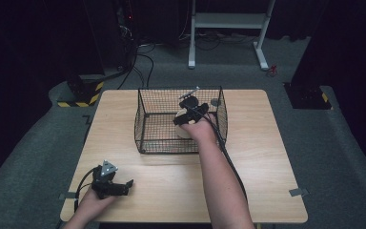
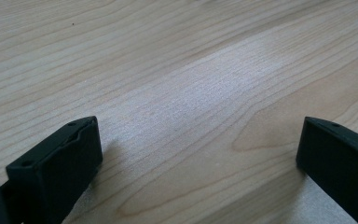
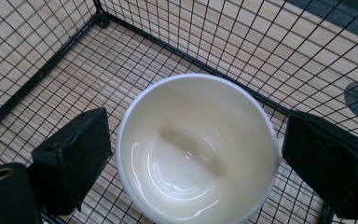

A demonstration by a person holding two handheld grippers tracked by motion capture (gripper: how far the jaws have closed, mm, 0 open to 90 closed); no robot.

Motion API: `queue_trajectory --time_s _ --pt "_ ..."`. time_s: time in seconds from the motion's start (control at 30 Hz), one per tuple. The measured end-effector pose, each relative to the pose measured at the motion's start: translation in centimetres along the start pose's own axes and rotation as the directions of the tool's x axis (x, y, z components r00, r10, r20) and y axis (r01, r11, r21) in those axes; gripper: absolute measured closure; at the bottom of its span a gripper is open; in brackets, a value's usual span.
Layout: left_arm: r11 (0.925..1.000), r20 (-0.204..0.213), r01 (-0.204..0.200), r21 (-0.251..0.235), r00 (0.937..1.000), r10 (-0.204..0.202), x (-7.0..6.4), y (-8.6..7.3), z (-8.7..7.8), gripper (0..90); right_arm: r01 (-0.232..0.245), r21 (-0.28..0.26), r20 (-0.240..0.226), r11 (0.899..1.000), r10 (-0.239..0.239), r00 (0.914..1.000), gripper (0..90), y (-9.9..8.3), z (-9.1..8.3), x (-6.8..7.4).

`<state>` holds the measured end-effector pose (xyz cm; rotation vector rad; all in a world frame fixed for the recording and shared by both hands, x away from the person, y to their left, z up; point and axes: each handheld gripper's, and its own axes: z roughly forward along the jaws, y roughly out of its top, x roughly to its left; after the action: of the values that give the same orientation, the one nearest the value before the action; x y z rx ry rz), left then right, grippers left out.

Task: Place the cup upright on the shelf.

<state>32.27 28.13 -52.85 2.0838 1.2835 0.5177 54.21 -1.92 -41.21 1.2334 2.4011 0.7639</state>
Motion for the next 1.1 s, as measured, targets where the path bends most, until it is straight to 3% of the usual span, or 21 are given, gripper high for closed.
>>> queue_trajectory --time_s 0.27,0.53,0.8,1.1 --pt "1.0000 0.000 0.000 -0.001 1.0000 0.000 0.0 0.0 0.0 0.4 -0.002 -0.059 -0.013 0.998 0.001 0.9999 8.4 -0.4 -1.8 0.0" --pt "1.0000 0.001 0.007 -0.003 1.0000 -0.007 -0.1 0.0 0.0 0.3 -0.003 -0.127 -0.036 0.992 -0.001 0.9994 11.5 -2.0 -4.3 0.1" --pt "1.0000 -0.001 0.002 -0.003 1.0000 -0.002 -0.1 0.0 0.0 0.3 -0.018 -0.197 -0.040 0.980 0.010 0.9991 13.9 -5.0 -6.7 0.1" --pt "1.0000 -0.002 0.003 -0.005 1.0000 -0.003 -0.1 0.0 0.0 0.2 -0.036 -0.234 -0.036 0.971 0.029 0.9989 15.0 -9.7 -8.5 0.1"
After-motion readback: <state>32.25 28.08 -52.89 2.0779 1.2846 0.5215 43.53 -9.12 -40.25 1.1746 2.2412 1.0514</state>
